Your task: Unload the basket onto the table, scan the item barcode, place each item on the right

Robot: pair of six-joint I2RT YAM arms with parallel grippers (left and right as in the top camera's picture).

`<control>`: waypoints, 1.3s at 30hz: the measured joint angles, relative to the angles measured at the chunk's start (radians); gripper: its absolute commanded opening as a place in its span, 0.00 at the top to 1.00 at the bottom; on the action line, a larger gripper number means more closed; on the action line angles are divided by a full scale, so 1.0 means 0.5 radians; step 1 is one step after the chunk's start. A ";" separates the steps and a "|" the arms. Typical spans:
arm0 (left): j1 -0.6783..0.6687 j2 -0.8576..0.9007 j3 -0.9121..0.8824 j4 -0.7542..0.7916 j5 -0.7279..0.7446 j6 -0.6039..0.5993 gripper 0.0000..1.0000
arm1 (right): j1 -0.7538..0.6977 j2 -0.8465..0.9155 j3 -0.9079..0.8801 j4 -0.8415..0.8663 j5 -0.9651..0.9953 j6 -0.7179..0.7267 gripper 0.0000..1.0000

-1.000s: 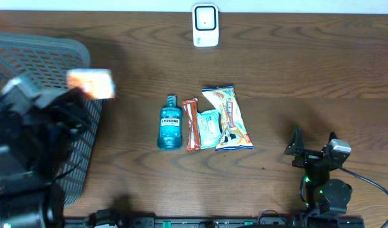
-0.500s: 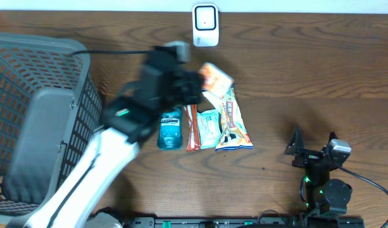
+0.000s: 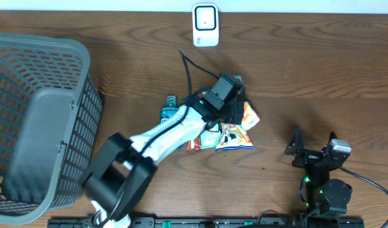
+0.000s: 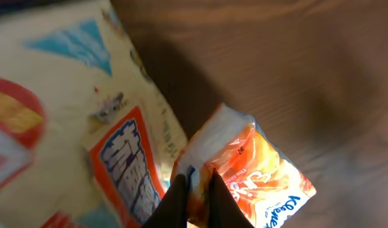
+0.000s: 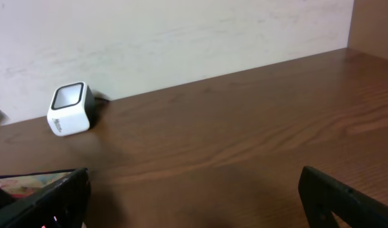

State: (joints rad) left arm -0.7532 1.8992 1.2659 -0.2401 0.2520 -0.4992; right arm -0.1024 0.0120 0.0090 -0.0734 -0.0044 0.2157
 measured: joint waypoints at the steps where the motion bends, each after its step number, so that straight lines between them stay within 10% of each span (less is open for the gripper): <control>1: -0.008 0.018 0.000 0.000 0.000 0.013 0.92 | 0.000 0.000 0.000 0.000 0.000 0.000 0.01; 10: -0.061 0.021 -0.001 -0.002 0.001 0.124 0.15 | 0.000 0.000 0.000 0.000 0.000 0.000 0.01; 26: -0.059 -0.602 0.279 -0.445 -0.623 0.394 0.01 | 0.000 0.000 0.000 0.000 0.000 0.000 0.01; 39: 0.002 -1.411 0.363 0.011 -1.613 1.164 0.00 | 0.000 0.000 0.000 0.000 0.000 0.000 0.01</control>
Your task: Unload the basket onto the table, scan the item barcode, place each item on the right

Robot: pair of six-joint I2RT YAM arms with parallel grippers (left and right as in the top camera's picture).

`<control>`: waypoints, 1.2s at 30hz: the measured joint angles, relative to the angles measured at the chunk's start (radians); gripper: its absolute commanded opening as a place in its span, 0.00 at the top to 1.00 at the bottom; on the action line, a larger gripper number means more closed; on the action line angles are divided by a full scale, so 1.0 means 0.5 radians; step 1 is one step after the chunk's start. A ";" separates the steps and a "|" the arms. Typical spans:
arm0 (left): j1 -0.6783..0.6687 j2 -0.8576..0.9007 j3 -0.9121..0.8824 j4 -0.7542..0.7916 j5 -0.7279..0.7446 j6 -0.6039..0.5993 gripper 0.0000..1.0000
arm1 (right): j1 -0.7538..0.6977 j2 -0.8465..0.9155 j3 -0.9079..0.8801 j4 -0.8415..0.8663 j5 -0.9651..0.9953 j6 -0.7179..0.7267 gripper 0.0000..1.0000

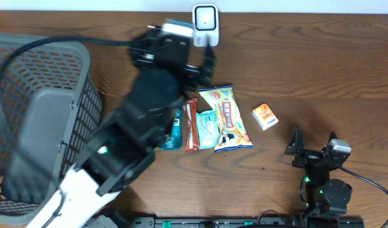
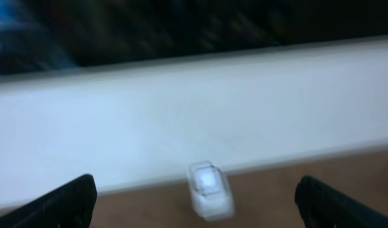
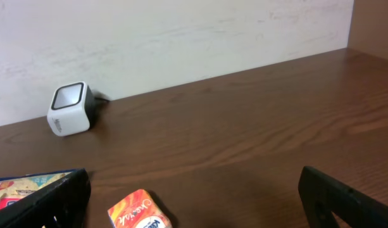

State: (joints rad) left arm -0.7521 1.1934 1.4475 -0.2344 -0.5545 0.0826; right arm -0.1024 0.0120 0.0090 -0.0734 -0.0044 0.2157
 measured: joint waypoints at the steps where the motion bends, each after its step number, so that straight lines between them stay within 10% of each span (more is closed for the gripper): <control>1: 0.030 -0.030 0.002 0.029 -0.058 0.090 0.00 | 0.000 0.000 0.000 -0.001 0.000 0.000 0.01; 15: 0.426 -0.240 -0.040 -0.241 -0.059 0.755 0.01 | 0.000 0.000 0.000 -0.001 0.000 0.000 0.01; 36: 1.061 -1.308 -0.297 -0.372 1.427 -0.115 0.01 | 0.000 0.000 0.000 0.000 0.000 0.000 0.01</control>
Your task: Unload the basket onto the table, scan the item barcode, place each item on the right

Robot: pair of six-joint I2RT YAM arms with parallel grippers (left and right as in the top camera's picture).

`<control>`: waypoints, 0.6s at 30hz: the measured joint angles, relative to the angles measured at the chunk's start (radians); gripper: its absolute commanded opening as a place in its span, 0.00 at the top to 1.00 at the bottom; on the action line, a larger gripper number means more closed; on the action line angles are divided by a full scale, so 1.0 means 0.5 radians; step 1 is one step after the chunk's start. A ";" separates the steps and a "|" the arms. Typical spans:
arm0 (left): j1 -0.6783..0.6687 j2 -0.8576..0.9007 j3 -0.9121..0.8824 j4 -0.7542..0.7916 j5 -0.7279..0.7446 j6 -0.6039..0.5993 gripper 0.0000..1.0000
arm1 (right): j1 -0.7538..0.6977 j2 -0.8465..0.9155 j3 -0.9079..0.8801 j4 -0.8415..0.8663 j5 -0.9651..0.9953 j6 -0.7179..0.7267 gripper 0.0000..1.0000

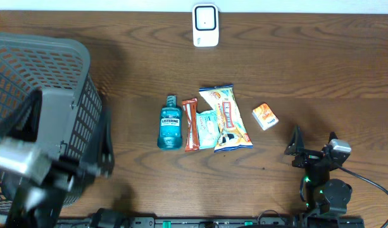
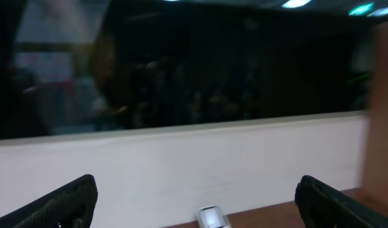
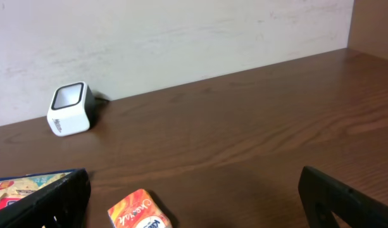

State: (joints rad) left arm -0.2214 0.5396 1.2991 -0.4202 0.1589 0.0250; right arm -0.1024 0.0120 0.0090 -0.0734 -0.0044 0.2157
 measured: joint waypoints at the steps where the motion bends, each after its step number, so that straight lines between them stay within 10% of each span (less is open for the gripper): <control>1: 0.017 -0.043 -0.005 -0.003 0.051 -0.017 0.01 | 0.000 0.000 0.000 0.000 0.000 0.000 0.01; 18: 0.253 -0.902 -0.187 0.017 0.256 -0.201 0.01 | 0.000 0.000 0.000 -0.001 0.000 0.000 0.01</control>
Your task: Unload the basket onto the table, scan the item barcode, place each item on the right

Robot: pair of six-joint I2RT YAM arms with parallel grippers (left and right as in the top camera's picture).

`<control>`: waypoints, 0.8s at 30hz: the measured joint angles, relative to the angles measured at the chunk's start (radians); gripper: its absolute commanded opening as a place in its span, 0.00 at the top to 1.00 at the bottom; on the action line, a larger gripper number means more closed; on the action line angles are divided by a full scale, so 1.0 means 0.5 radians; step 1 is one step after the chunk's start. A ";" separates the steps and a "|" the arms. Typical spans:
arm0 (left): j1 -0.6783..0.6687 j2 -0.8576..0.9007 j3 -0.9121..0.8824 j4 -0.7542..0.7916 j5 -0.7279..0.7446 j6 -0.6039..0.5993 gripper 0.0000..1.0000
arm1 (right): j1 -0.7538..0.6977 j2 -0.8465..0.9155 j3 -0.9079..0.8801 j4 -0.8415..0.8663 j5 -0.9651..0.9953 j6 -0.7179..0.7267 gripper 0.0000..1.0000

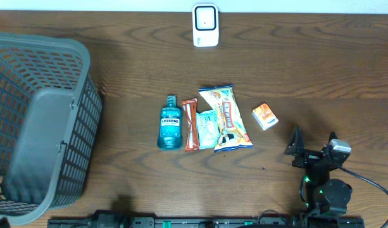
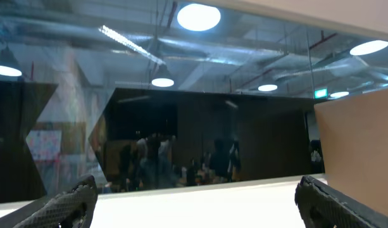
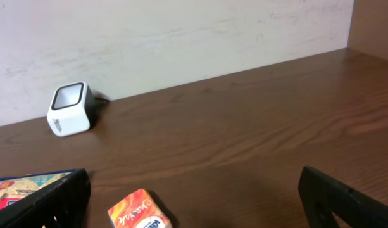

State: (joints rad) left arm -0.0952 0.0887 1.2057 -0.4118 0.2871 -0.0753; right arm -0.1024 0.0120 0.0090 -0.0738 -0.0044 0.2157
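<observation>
The white barcode scanner (image 1: 206, 25) stands at the table's back edge and is also visible in the right wrist view (image 3: 70, 109). An orange tissue pack (image 1: 265, 116) lies alone on the wood, right of a snack bag (image 1: 226, 117); it shows low in the right wrist view (image 3: 140, 212). My right gripper (image 1: 314, 144) rests open at the front right, nothing between its fingers (image 3: 194, 190). My left gripper (image 2: 197, 196) is open and empty, facing a dark window and ceiling lights. The left arm is out of the overhead view.
A blue mouthwash bottle (image 1: 170, 123), a red-brown snack bar (image 1: 191, 125) and a teal packet (image 1: 208, 128) lie in a row left of the snack bag. A grey mesh basket (image 1: 42, 120) fills the left side.
The left arm, a blur over the basket's near side before, has left the overhead view. Its camera now points higher, at window and ceiling lights. The items and the right arm have not moved.
First my left gripper was shut on the orange tissue pack beside the snack bag. Then the pack lay alone right of the bag and the gripper was open, raised near the scanner. Later the arm was at the basket, and now it is out of the overhead view.
</observation>
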 measured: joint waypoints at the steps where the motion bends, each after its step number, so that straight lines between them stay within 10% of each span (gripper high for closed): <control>1: 0.000 -0.027 -0.012 0.000 0.000 -0.001 0.01 | 0.000 0.000 0.000 0.001 0.000 0.000 0.01; 24: 0.180 -0.168 -0.302 0.330 -0.357 -0.007 0.01 | 0.000 0.036 0.000 0.060 -0.721 0.569 0.01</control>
State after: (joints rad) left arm -0.0051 0.0048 1.0546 -0.2470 0.1085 -0.0788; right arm -0.1024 0.0299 0.0090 -0.0441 -0.3649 0.5003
